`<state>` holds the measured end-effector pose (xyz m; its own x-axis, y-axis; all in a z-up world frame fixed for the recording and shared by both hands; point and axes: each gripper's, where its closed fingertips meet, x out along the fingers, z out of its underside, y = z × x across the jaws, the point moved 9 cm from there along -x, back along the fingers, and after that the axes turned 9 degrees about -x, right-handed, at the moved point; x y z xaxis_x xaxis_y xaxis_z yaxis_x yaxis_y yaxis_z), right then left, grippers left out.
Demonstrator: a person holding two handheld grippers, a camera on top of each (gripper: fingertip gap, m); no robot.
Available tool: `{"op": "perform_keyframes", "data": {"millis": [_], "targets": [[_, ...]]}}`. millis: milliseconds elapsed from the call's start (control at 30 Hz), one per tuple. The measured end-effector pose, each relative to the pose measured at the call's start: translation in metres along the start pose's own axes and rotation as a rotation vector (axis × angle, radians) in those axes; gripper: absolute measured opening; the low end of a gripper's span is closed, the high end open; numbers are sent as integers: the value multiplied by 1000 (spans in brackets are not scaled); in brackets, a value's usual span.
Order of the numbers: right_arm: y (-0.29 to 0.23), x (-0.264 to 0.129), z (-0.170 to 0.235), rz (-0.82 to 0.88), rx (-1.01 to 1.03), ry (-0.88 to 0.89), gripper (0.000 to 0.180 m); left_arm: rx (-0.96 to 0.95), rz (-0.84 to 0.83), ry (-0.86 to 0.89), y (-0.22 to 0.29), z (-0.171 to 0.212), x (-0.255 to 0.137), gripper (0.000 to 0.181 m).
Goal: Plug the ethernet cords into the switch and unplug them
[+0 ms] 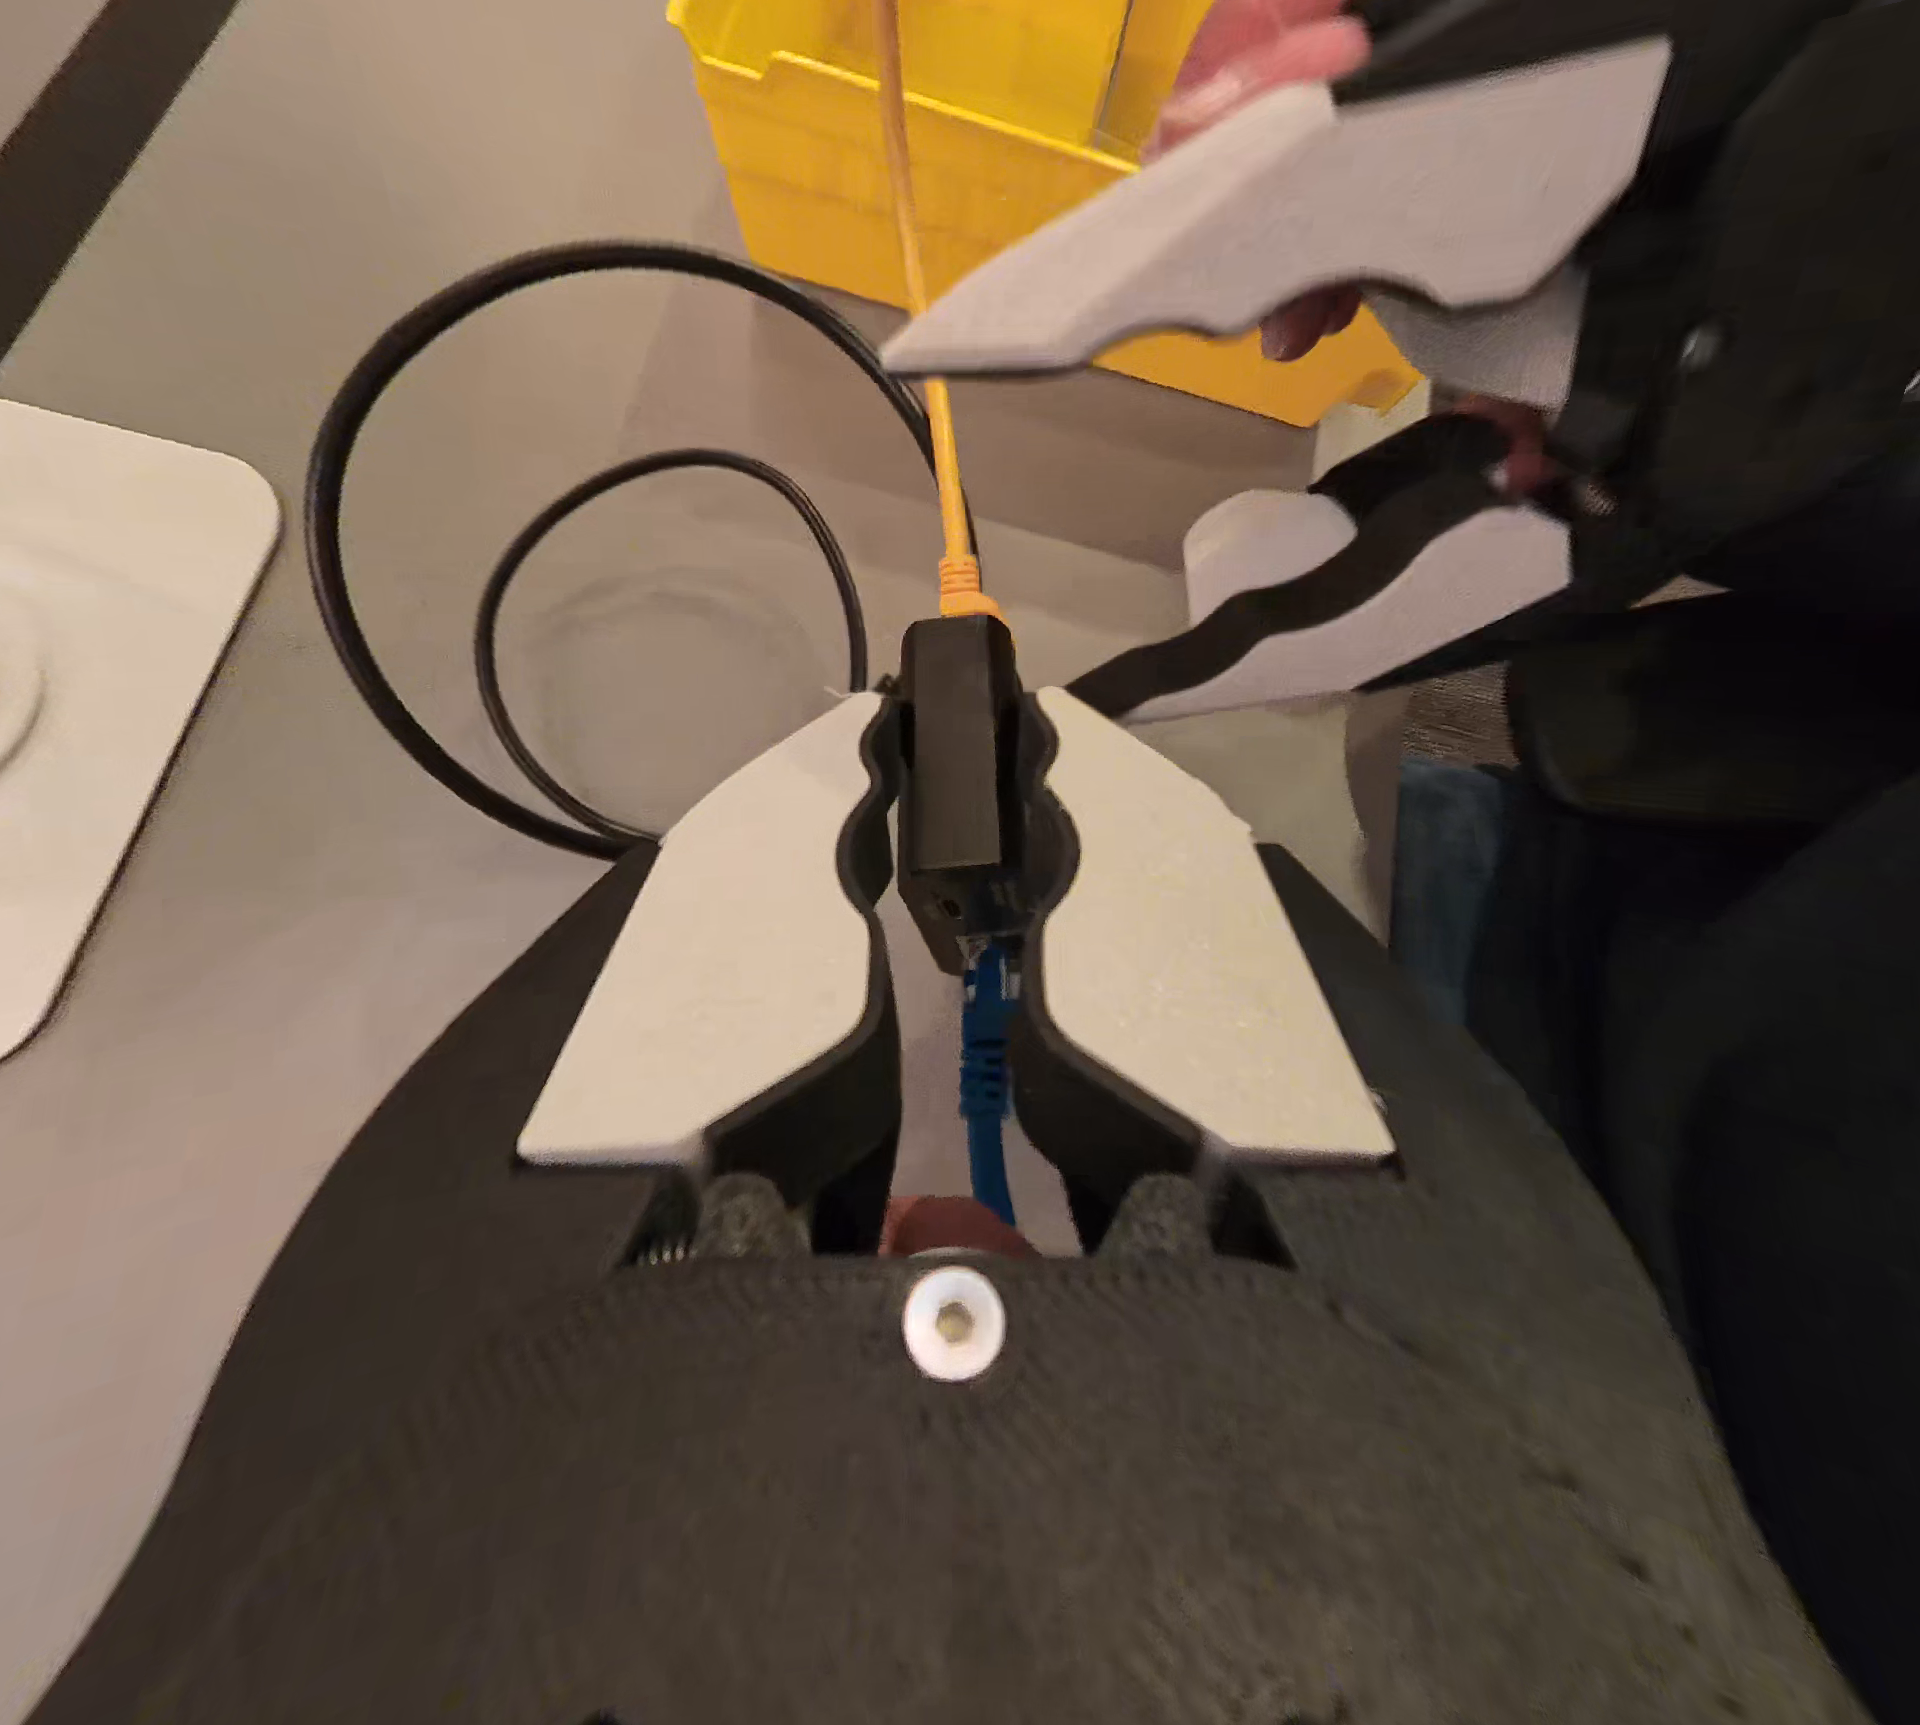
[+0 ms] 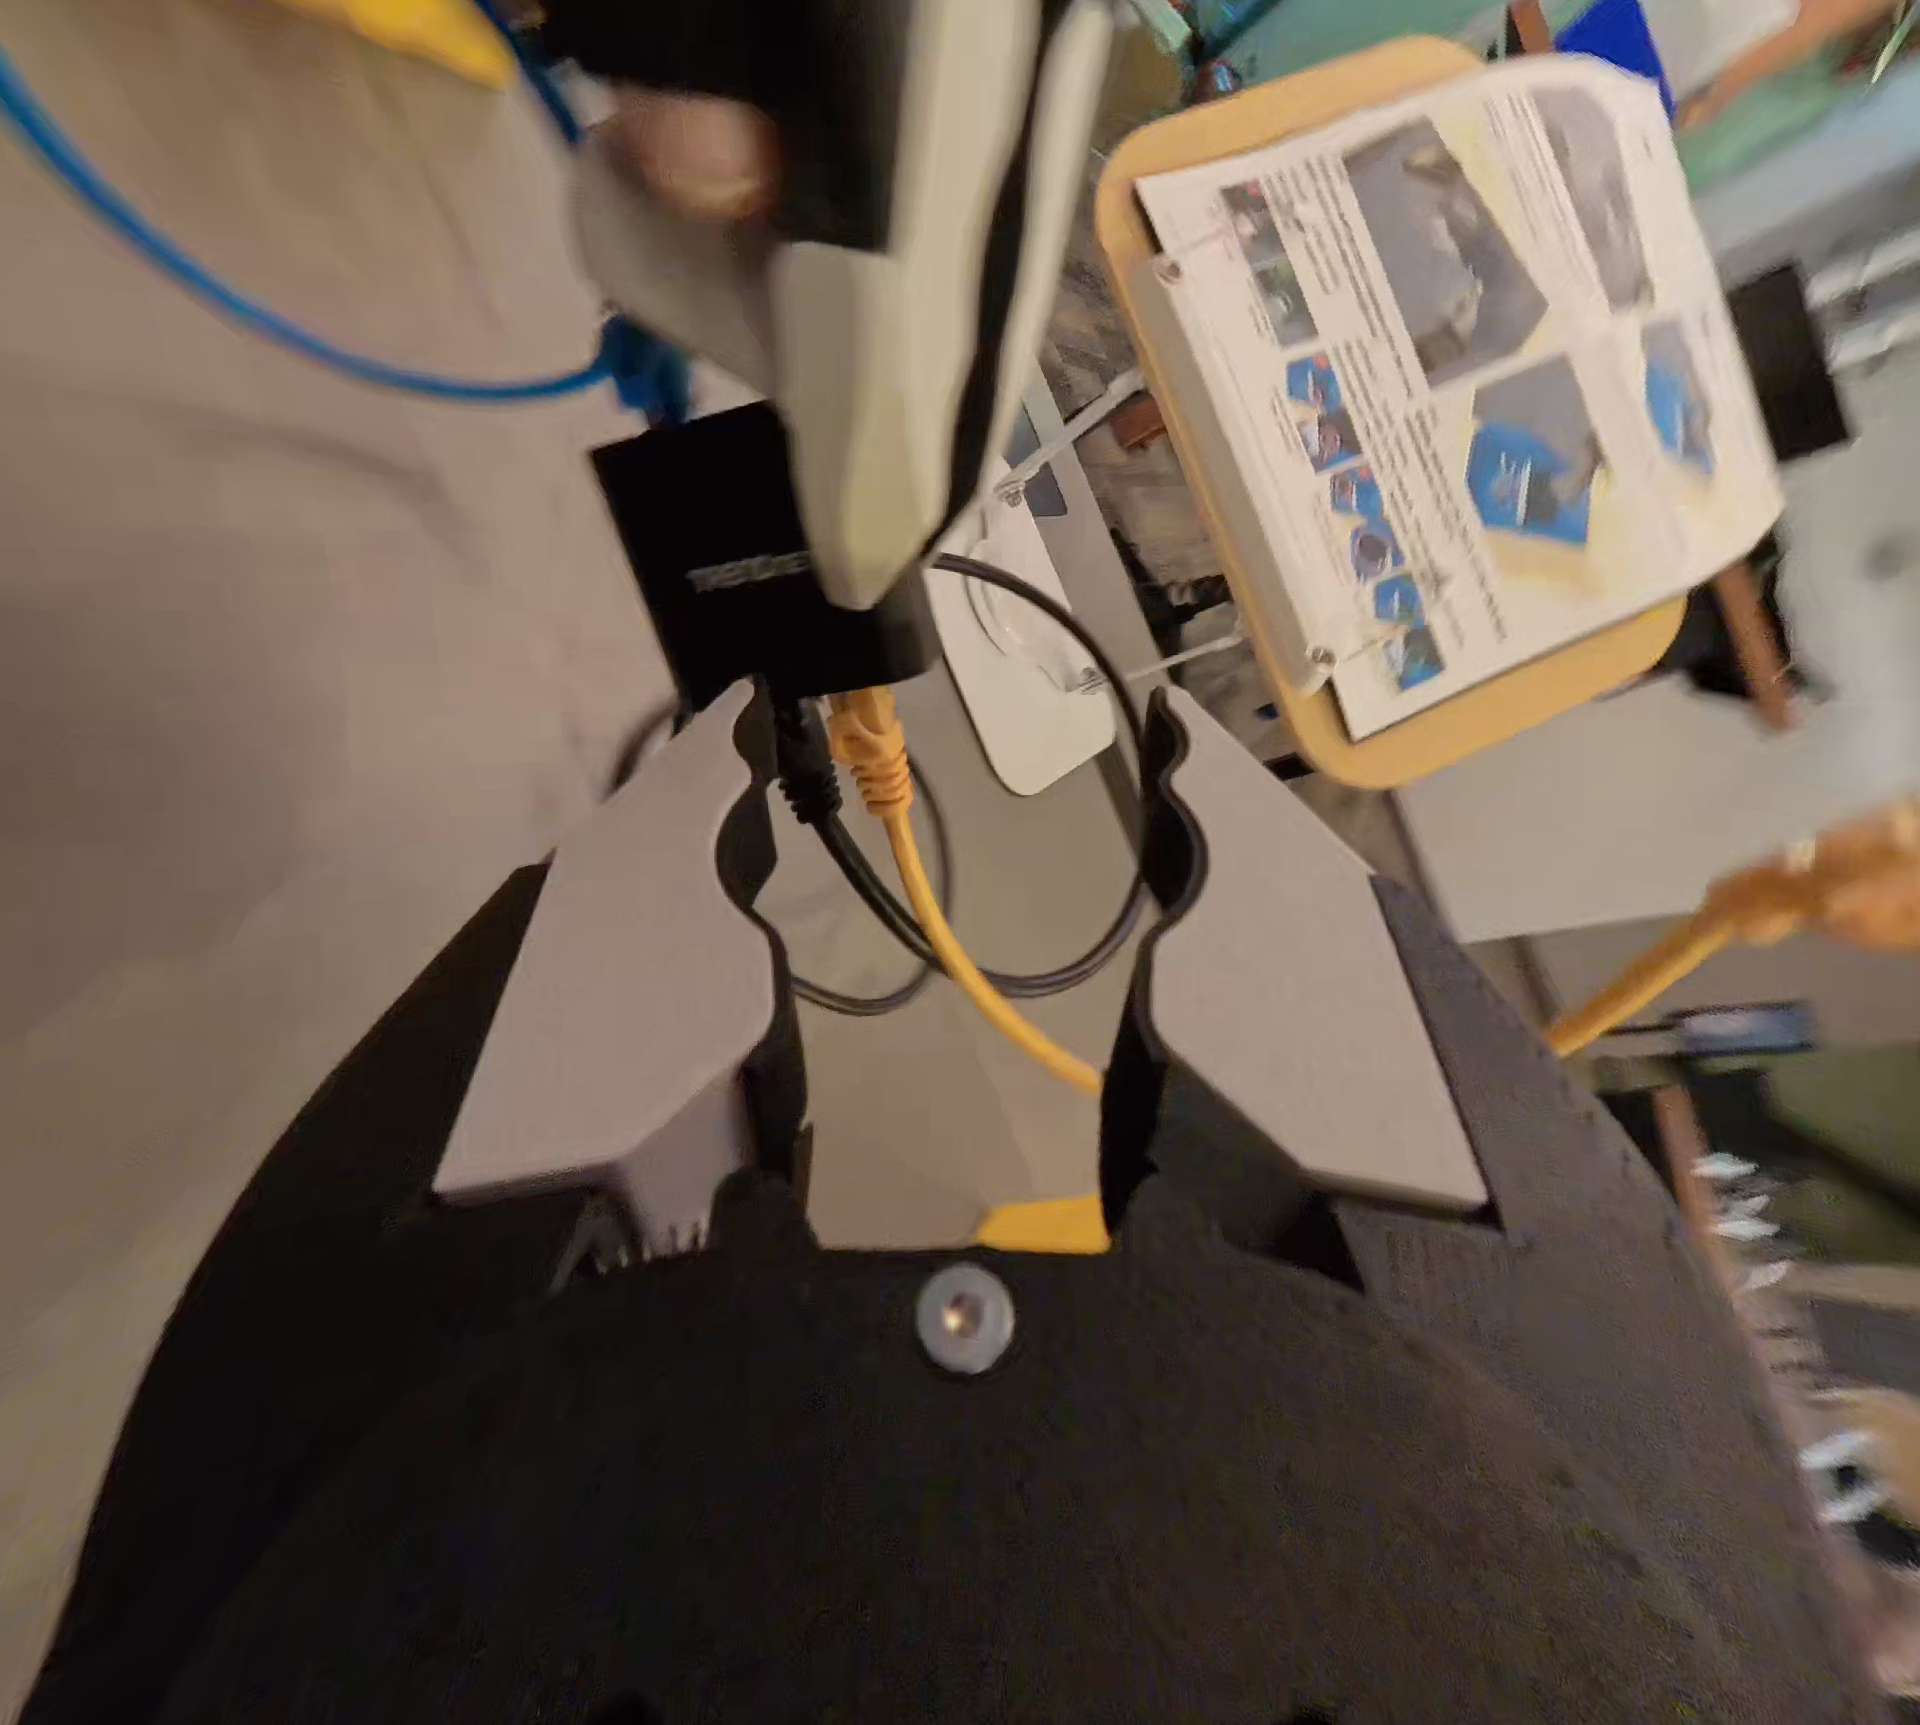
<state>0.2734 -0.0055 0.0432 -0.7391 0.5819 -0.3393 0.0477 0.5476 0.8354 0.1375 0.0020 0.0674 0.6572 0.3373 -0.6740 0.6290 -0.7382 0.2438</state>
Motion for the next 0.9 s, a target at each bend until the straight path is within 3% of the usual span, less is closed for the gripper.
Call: {"op": "perform_keyframes", "data": {"millis": [67, 300, 400, 500, 533, 633, 733, 900], "targets": [[-9, 2, -7, -21, -124, -3, 65, -35, 47, -6, -5, 1, -1, 21], [-24, 13, -10, -75, -262, -77, 73, -123, 222, -8, -9, 3, -14, 21], [-24, 20, -12, -34, -281, -82, 59, -139, 240, 0, -9, 2, -14, 21], [-22, 24, -9, -79, -240, -114, 26, -161, 246, 18, -12, 5, -12, 21], [-21, 24, -9, -81, -200, -102, 26, -158, 250, 29, -13, 5, -14, 21], [-18, 25, -9, -98, -142, -90, 25, -105, 210, 94, -10, -1, -25, 20], [-9, 21, -6, -90, -37, -62, 25, -57, 135, 215, -5, -9, -59, 33], [14, 12, -2, -61, 77, -21, 25, 95, -213, 219, -6, 18, -147, 40]]}}
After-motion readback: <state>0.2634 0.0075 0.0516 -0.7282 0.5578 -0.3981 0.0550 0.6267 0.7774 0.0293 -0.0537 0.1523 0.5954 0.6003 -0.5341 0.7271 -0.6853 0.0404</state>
